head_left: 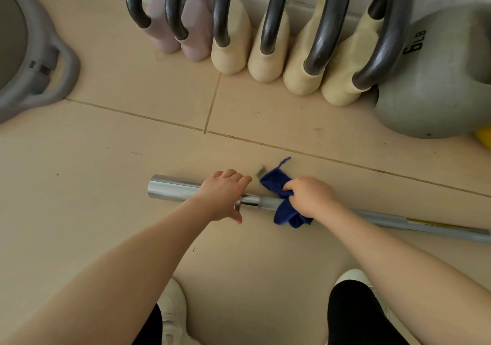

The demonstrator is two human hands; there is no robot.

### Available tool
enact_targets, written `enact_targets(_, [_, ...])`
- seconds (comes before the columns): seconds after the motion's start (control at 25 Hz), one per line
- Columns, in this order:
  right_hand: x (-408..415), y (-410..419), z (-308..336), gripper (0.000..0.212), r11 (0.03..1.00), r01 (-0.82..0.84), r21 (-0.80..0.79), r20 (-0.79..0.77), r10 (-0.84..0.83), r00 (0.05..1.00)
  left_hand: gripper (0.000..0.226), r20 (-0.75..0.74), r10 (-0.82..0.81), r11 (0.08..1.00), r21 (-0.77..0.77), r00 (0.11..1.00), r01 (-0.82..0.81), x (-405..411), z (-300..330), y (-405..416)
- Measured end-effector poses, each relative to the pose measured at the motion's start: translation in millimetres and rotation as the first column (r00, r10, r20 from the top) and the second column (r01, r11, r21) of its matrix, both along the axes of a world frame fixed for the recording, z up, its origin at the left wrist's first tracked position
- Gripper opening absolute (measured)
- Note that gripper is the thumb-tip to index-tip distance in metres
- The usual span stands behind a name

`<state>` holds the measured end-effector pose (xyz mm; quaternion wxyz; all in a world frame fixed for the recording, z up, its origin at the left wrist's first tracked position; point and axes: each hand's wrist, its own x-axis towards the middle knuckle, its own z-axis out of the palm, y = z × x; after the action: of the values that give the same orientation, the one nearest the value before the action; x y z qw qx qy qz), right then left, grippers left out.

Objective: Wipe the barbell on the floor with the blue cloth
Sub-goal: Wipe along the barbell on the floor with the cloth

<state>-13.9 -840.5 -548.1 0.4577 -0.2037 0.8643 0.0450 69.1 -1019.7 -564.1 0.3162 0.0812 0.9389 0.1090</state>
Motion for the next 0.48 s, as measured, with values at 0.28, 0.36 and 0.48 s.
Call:
enact_targets(0.28, [24, -19, -2, 0.023, 0.952, -0.046, -0.302, -0.073, 0.025, 0.997, 0.103, 0.101, 0.046, 0.998, 0.025, 0.994, -0.049, -15, 6, -6])
enact_targets(0.36, [19, 16, -4, 0.027, 0.979, -0.124, -0.165, -0.206, 0.088, 0.974, 0.105, 0.107, 0.076, 0.996, 0.03, 0.991, -0.079, -20, 8, -9])
enact_targets(0.48, [17, 31, -9, 0.03, 0.998, -0.054, -0.033, -0.365, 0.038, 0.93, 0.102, 0.11, 0.156, 0.986, 0.036, 0.982, -0.161, -28, 10, -15])
